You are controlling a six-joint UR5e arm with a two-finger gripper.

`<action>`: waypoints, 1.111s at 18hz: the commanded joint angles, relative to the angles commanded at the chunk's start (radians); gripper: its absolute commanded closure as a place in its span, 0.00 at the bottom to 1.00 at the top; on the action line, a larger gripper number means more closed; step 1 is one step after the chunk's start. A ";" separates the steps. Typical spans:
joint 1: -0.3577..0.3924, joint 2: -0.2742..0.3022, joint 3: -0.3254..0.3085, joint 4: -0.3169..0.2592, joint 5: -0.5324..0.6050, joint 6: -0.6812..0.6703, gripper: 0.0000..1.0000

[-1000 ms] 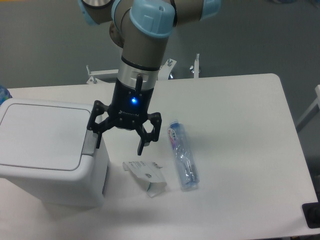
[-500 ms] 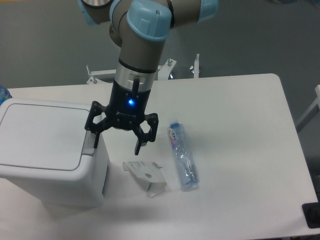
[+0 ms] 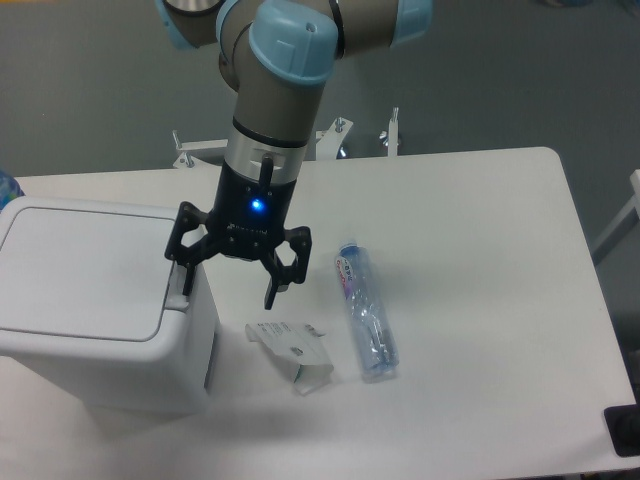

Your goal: Open the trash can

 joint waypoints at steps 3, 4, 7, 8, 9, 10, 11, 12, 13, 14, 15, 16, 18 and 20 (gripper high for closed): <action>0.000 -0.002 0.000 0.000 0.002 -0.002 0.00; 0.000 -0.002 0.000 0.000 0.003 -0.002 0.00; 0.000 -0.002 0.001 0.002 0.008 0.000 0.00; 0.000 -0.002 0.002 0.002 0.008 0.000 0.00; 0.000 0.000 0.006 0.003 0.011 0.005 0.00; 0.000 0.000 0.014 0.003 0.014 0.006 0.00; 0.000 0.000 0.023 0.002 0.014 0.008 0.00; 0.000 -0.002 0.038 0.002 0.014 0.011 0.00; 0.006 -0.006 0.057 0.002 0.014 0.011 0.00; 0.011 -0.009 0.072 0.002 0.014 0.011 0.00; 0.017 -0.017 0.087 0.003 0.014 0.012 0.00; 0.035 -0.031 0.101 0.006 0.014 0.014 0.00; 0.075 -0.057 0.130 0.008 0.014 0.015 0.00; 0.125 -0.081 0.138 0.009 0.014 0.017 0.00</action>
